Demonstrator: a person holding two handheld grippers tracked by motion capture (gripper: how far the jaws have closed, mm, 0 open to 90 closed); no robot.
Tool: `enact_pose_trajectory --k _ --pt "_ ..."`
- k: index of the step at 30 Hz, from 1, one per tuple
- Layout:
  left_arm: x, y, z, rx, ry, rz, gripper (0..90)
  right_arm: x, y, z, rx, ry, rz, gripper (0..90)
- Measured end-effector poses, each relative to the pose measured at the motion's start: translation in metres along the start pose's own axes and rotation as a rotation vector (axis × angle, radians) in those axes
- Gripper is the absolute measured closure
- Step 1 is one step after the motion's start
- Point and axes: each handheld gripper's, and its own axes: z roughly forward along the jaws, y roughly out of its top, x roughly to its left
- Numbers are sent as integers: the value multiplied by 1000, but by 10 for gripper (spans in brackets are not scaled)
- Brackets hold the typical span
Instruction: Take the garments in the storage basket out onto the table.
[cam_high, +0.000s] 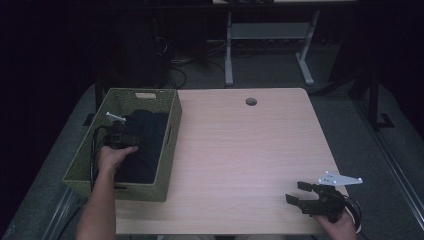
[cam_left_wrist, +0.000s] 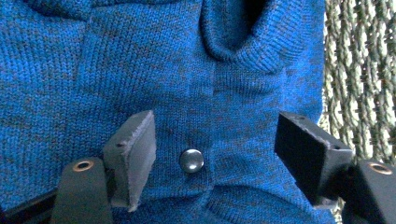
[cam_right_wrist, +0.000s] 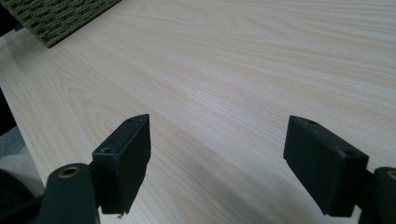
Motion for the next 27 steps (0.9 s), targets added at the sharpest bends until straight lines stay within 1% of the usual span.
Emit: enact_pose_trajectory --k 1,2,4,5,6,7,8,9,10,11,12,13,14,15,18,22,23,24,26,27 --pt "0 0 0 3 7 14 293 0 0 0 -1 0 -1 227" --pt "0 0 0 3 7 14 293 0 0 0 -1 1 0 227" --pt "-3 -3 2 -4 24 53 297 0 0 0 -1 2 0 227" --pt "-5 -4 3 -3 55 93 325 1 0 0 0 5 -3 227" --pt "-5 -4 3 -3 55 93 339 1 0 0 2 5 -1 227" --pt "-8 -5 5 1 84 143 344 1 0 -1 2 6 -3 227" --pt "-11 -6 6 5 111 183 358 2 -1 -1 2 7 -3 227" --pt "-14 -7 6 19 143 242 388 2 -1 -1 3 6 -3 227" --pt "-17 -8 8 25 163 275 399 2 0 -1 5 5 -2 229" --pt "-19 -9 9 31 181 296 404 2 0 -1 6 3 -4 229" --pt "-22 -10 10 40 205 330 423 3 0 -1 5 4 -6 229" --pt "-22 -10 10 40 205 330 429 3 0 -1 5 4 -6 229" --pt "-24 -10 10 46 220 355 429 3 -1 -2 4 5 -8 229" --pt "-25 -10 11 48 234 364 433 3 0 -2 3 6 -8 229" --pt "-27 -10 12 50 247 371 442 3 0 -2 4 8 -13 230" --pt "-27 -10 12 56 253 375 468 3 0 -1 5 9 -15 230" --pt "-27 -10 11 60 261 378 468 3 0 -1 5 9 -16 229" --pt "-28 -9 11 66 268 383 507 3 0 -2 5 9 -16 230" --pt "-28 -8 11 71 270 380 519 3 0 -1 6 8 -17 229" --pt "-29 -7 11 82 278 377 529 4 0 -1 7 9 -16 230"
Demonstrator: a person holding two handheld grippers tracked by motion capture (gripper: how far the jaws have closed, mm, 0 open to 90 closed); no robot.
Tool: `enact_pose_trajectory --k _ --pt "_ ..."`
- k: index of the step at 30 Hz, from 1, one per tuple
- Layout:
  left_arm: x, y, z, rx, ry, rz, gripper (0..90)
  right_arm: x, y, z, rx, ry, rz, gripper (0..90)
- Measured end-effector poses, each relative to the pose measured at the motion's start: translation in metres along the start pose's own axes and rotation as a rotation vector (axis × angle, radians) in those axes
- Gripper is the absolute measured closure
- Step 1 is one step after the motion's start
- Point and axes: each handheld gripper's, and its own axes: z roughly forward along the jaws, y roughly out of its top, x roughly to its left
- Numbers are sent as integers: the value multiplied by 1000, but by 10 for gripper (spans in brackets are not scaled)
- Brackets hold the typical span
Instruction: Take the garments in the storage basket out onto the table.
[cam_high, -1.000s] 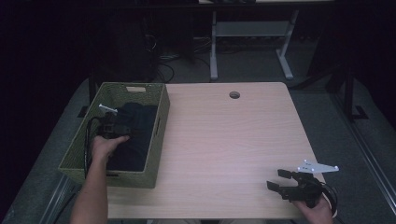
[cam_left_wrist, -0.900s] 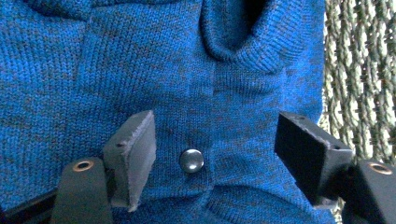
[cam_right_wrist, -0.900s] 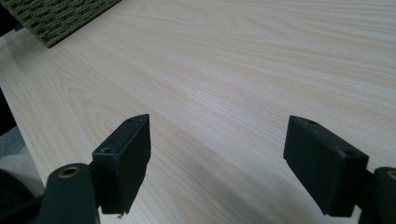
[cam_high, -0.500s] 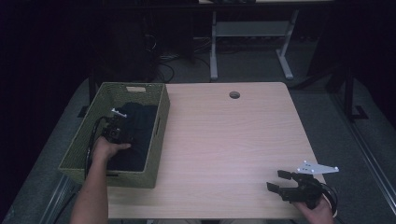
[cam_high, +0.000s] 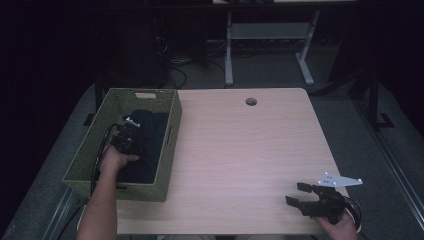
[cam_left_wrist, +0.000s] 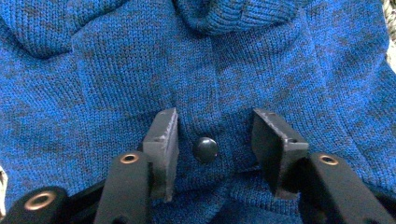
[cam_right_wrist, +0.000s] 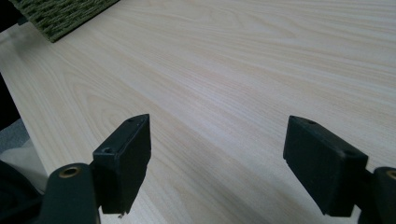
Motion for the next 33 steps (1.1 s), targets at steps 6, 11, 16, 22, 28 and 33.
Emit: enact_pose_trajectory --k 6,11,16,22,28,33 --pt "1 2 -1 16 -4 -1 586 1 0 0 6 2 1 230" --pt "6 2 -5 26 -10 -23 741 0 -1 0 5 2 -1 229" --pt "9 8 -9 63 -36 -71 753 -1 -1 -1 0 4 9 229" --pt "19 5 -33 -53 -119 -138 756 -3 -1 0 -2 2 13 229" --pt "25 -1 -63 -235 -205 -202 756 -3 -1 -1 -6 -4 20 230" --pt "31 -9 -85 -357 -271 -225 757 -3 -1 -2 -13 -4 27 230"
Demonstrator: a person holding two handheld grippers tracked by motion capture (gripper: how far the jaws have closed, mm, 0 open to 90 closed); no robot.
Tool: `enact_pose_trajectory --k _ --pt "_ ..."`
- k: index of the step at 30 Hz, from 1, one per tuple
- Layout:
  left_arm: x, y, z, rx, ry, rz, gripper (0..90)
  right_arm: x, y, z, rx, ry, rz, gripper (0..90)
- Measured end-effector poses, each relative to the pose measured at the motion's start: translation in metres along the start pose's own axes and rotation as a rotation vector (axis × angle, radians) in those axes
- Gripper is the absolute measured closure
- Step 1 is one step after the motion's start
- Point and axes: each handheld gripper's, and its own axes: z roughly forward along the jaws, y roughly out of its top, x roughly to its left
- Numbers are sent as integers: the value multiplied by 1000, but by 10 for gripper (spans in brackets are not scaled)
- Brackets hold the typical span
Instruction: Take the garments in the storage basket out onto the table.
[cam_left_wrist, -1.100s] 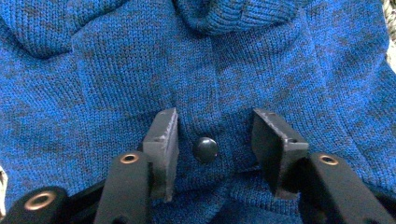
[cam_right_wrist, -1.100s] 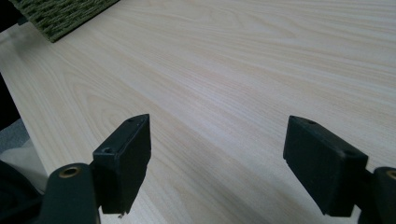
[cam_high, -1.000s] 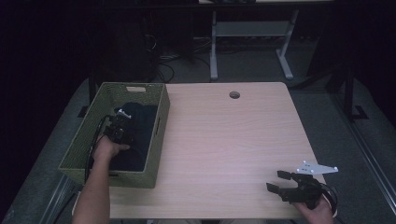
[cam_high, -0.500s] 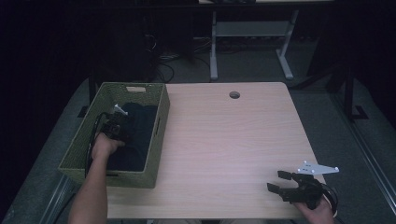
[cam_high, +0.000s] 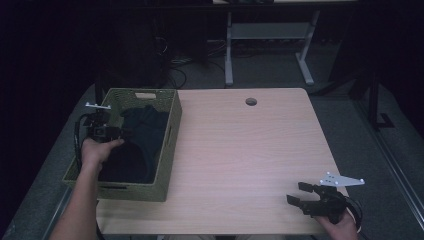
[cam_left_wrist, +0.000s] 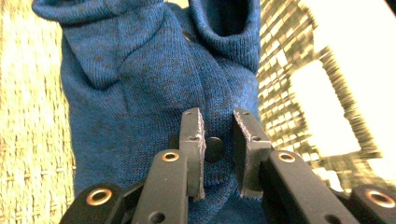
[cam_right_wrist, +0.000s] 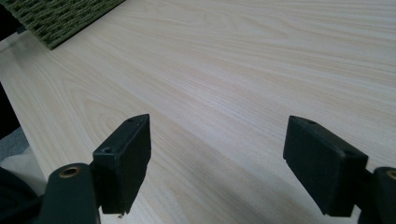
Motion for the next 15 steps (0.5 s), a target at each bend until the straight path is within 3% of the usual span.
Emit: enact_pose_trajectory --k 4,9,15 --pt "-4 3 -14 -50 -37 4 758 -1 0 1 -1 -1 -2 229" --pt "-18 14 -41 -125 -59 55 758 -1 0 1 -4 -5 8 229" --pt "-20 19 -55 -176 -85 47 759 -2 1 -2 -19 -11 13 229"
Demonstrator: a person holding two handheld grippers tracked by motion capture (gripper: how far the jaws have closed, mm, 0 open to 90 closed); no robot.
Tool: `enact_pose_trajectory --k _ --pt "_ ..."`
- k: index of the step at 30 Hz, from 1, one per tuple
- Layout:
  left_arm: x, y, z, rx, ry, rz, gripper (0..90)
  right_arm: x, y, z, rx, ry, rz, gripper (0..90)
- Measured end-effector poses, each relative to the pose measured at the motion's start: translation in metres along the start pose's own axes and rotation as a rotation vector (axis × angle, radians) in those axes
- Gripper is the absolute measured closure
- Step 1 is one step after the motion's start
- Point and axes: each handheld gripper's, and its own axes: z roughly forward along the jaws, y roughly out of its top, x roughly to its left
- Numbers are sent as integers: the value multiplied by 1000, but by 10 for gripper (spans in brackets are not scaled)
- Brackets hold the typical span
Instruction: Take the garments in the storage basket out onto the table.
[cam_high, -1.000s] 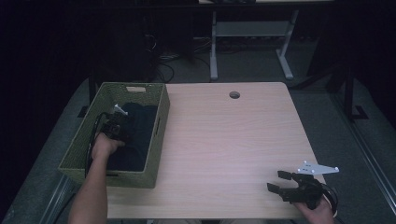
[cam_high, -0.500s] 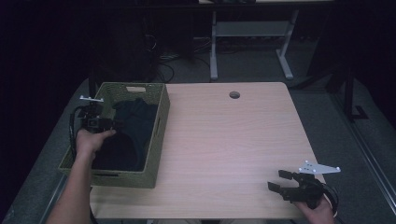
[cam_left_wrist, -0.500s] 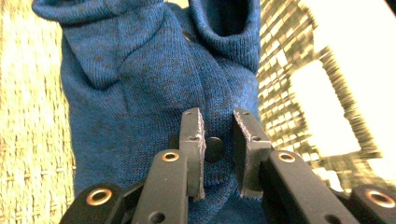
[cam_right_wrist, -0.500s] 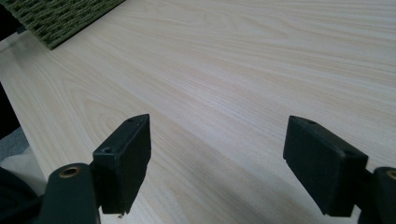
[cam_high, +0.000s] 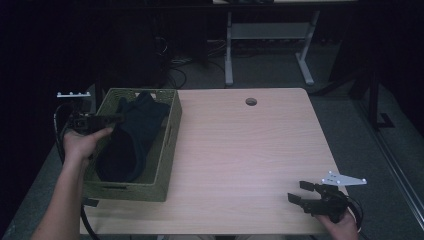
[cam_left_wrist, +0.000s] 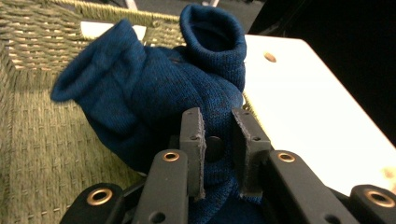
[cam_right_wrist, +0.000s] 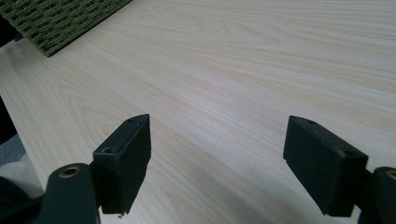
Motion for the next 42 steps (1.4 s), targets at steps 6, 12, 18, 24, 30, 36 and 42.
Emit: enact_pose_trajectory --k 6,12,18,24,30,36,42 --pt "2 1 -6 -30 -10 -13 760 0 0 0 0 0 1 229" --pt "5 2 -13 -60 -23 -33 760 0 0 -1 -3 -2 -1 229" --pt "4 4 -18 -74 -30 -36 760 0 0 -1 -4 -2 0 230" --pt "2 8 -22 -95 -39 -40 760 0 1 -3 -14 -3 -2 230" --pt "-4 15 -29 -127 -57 -32 760 -1 1 -3 -14 -3 -4 230" --pt "-8 20 -32 -148 -74 -33 760 0 0 -3 -12 -1 -5 230" --pt "-17 26 -36 -166 -100 -15 760 0 1 -3 -11 1 -5 230"
